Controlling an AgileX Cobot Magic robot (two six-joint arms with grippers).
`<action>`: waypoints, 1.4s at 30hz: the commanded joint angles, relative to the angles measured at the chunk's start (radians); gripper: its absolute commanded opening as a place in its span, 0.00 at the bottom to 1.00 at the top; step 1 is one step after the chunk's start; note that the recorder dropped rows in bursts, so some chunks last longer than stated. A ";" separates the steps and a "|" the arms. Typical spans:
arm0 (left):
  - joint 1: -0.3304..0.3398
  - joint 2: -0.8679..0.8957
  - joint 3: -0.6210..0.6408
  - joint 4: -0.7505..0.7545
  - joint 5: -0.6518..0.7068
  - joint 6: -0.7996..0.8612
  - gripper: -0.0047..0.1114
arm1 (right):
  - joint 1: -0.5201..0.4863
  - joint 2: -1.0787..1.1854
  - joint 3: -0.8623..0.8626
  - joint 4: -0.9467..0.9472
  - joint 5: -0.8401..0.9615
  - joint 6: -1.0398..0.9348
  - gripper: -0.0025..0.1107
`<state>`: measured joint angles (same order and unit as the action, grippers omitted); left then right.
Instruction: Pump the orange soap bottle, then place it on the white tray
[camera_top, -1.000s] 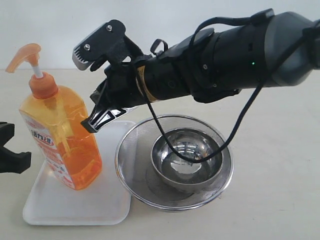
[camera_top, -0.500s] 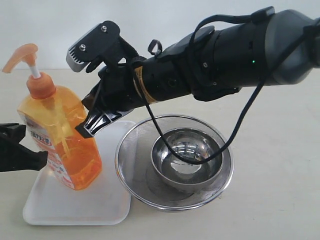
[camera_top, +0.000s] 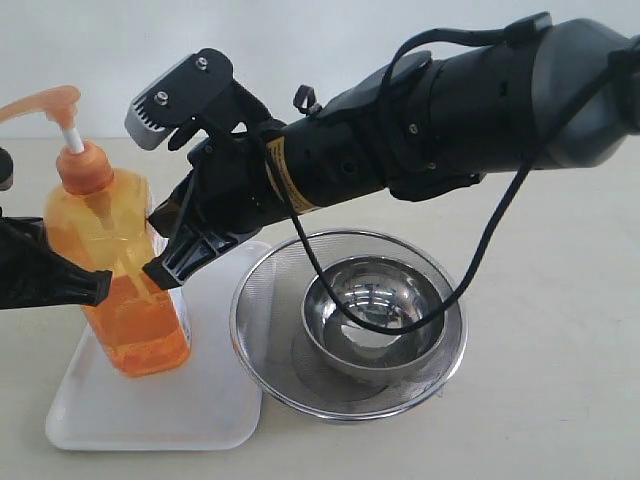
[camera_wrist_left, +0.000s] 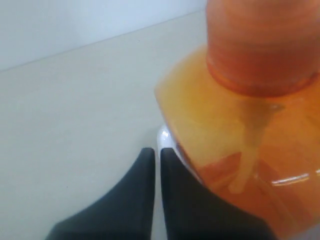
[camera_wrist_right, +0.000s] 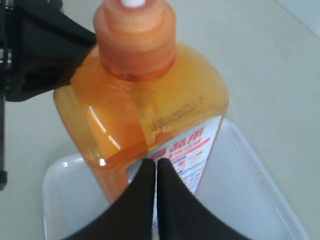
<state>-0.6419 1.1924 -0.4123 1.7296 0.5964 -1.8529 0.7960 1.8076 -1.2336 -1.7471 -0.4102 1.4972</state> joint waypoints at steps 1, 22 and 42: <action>0.022 0.003 -0.012 0.015 -0.016 0.023 0.08 | 0.000 -0.003 -0.005 0.003 -0.078 0.011 0.02; 0.061 0.003 -0.012 0.015 -0.047 0.023 0.08 | 0.000 -0.003 -0.005 0.003 -0.052 0.011 0.02; 0.061 0.003 -0.012 0.015 -0.043 0.053 0.08 | 0.000 -0.003 -0.005 0.003 -0.082 0.007 0.02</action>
<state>-0.5825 1.1940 -0.4174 1.7314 0.5570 -1.8104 0.7972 1.8076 -1.2336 -1.7471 -0.4782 1.5046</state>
